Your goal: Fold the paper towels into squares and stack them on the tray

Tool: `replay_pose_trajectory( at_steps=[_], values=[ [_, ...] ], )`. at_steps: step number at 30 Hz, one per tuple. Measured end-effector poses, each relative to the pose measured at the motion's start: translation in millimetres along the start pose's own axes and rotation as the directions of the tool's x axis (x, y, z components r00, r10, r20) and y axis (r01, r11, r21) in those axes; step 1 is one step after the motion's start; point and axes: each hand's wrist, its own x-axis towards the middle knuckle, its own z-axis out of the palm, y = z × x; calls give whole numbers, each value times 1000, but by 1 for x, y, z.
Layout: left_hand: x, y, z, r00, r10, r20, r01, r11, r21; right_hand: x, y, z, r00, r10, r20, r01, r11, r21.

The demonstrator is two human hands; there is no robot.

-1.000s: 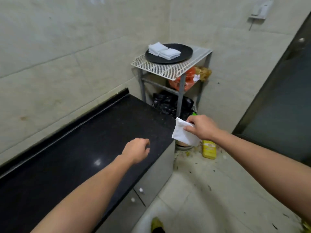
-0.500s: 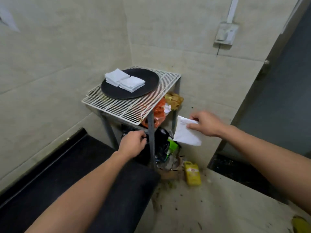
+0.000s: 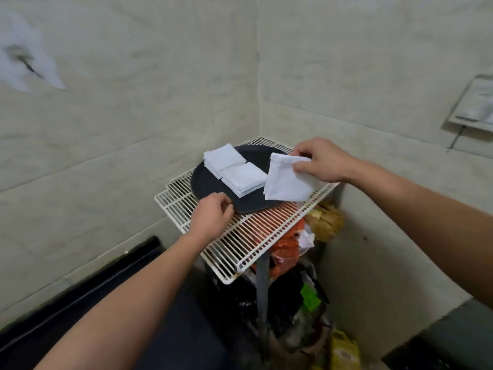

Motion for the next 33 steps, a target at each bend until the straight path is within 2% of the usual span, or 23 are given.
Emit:
replay_pose_trajectory(
  at_steps=[3, 5, 6, 8, 10, 11, 13, 15, 18, 20, 23, 25, 30, 33],
  values=[
    [40, 8, 15, 991, -125, -49, 124, 992, -9, 56, 16, -6, 991, -93, 99, 91, 996, 25],
    [64, 15, 27, 978, -193, -79, 183, 976, -115, 89, 29, -8, 976, -143, 164, 139, 990, 32],
    [75, 18, 32, 966, -244, -89, 220, 950, -220, 104, 35, -9, 964, -173, 200, 170, 985, 32],
    [90, 27, 39, 923, -379, -73, 296, 817, -495, 128, 41, -8, 934, -227, 277, 225, 974, 40],
    [102, 41, 42, 864, -503, 17, 356, 588, -726, 151, 45, -3, 896, -273, 351, 264, 962, 72],
    [105, 46, 43, 839, -538, 75, 376, 476, -795, 161, 46, 2, 877, -287, 385, 274, 958, 89],
    [109, 52, 46, 802, -575, 164, 407, 325, -854, 180, 49, 14, 842, -300, 447, 276, 954, 120],
    [108, 55, 49, 788, -576, 218, 433, 266, -861, 197, 53, 28, 820, -296, 489, 258, 955, 145],
    [106, 55, 54, 800, -580, 155, 427, 368, -826, 222, 55, 48, 793, -307, 527, 254, 952, 173],
    [106, 55, 57, 763, -641, 82, 457, 445, -770, 238, 53, 62, 774, -317, 548, 259, 949, 183],
    [106, 52, 59, 705, -709, 27, 494, 464, -736, 255, 49, 84, 766, -315, 560, 281, 948, 148],
    [108, 47, 60, 690, -724, -8, 533, 516, -670, 264, 46, 100, 766, -324, 555, 341, 937, 77],
    [113, 37, 64, 717, -687, -116, 612, 701, -367, 269, 52, 130, 784, -358, 507, 472, 875, -112],
    [109, 35, 68, 750, -636, -183, 620, 772, -143, 258, 60, 136, 816, -422, 394, 528, 821, -216]
  ],
)
